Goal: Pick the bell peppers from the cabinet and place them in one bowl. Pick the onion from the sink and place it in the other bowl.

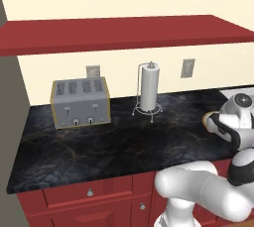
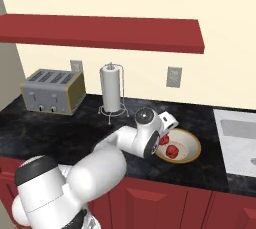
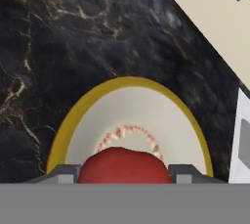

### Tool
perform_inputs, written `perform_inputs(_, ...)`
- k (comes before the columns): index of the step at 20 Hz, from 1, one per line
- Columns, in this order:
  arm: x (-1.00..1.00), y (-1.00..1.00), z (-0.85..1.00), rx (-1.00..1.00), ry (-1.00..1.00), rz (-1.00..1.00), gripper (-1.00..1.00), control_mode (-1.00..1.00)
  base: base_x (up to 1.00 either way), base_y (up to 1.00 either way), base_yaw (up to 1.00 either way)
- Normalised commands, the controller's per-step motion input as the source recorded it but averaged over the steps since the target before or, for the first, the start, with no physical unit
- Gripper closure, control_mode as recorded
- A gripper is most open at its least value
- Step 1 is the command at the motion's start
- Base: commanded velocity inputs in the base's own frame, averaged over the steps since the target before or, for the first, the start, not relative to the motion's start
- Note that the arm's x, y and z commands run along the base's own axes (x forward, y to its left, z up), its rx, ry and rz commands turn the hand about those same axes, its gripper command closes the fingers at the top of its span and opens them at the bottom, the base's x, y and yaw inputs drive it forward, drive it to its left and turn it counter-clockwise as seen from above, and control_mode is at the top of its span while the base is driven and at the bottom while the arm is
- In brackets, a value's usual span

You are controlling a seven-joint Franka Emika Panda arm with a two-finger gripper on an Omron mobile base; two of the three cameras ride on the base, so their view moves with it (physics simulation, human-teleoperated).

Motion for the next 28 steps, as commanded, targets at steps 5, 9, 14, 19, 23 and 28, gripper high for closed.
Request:
perform_inputs(5,0.01,0.0,-0.13,-0.03,0.0,0.0,1.0,-1.0,0.0,0.0,0.0)
perform_inputs(9,0.04,0.0,-0.15,-0.02,0.0,0.0,1.0,-1.0,0.0,0.0,0.0)
perform_inputs(14,0.01,0.0,-0.01,0.0,-0.01,0.0,-1.0,-1.0,0.0,0.0,0.0)
perform_inputs(19,0.09,-0.05,0.0,0.01,0.0,0.0,-1.0,-1.0,0.0,0.0,0.0)
perform_inputs(23,0.15,-0.03,0.0,0.03,0.0,0.0,-1.0,-1.0,0.0,0.0,0.0)
perform_inputs(28,-0.17,-0.01,0.22,0.04,0.0,-0.01,-1.0,-1.0,0.0,0.0,0.0)
